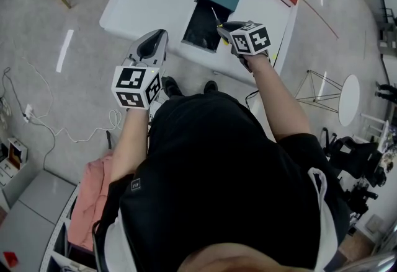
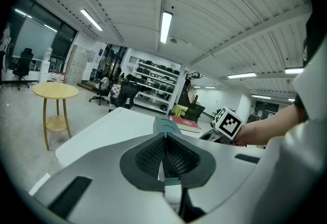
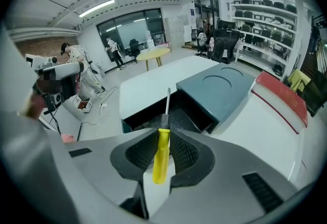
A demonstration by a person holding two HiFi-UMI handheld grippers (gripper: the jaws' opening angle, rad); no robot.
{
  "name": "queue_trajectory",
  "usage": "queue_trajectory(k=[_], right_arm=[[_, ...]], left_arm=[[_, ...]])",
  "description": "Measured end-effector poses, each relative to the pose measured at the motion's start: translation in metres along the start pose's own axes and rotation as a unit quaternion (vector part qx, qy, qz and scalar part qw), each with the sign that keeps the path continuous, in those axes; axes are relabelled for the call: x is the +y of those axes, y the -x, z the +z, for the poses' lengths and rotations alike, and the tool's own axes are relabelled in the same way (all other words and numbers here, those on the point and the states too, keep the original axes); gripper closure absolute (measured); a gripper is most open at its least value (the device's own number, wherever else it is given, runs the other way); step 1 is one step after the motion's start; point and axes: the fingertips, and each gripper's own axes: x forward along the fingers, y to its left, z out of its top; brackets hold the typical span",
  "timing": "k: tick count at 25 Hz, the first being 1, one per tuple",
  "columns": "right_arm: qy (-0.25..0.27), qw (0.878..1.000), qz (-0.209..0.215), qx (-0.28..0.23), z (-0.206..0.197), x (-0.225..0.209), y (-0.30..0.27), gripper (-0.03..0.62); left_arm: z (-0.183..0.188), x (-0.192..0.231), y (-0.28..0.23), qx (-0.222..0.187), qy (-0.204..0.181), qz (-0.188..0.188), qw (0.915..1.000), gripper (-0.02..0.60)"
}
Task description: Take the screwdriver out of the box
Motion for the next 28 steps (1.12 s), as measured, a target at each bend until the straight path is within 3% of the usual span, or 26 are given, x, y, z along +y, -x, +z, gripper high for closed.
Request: queue_trajectory(k=[7, 18, 28], right_arm=[[0.009, 1.0, 0.01, 0.015, -0.018, -0.012, -0.002, 0.508], [0.036, 0.999, 0.031, 0.022, -0.03, -0.011, -0.013, 0.508], [0.111, 0.993, 0.02, 0.018, -0.031, -0.007, -0.017, 0.505]], left_arm=[[-0.004, -0.029, -0.013, 0.01, -0.003, 0.004, 0.9999, 0.561], [-0.013, -0.039, -0.01, 0.017, 0.008, 0.038, 0.9991, 0.561], [-0.023, -0.05, -0.01, 0.021, 0.015, 0.059, 0.9979, 0.561]])
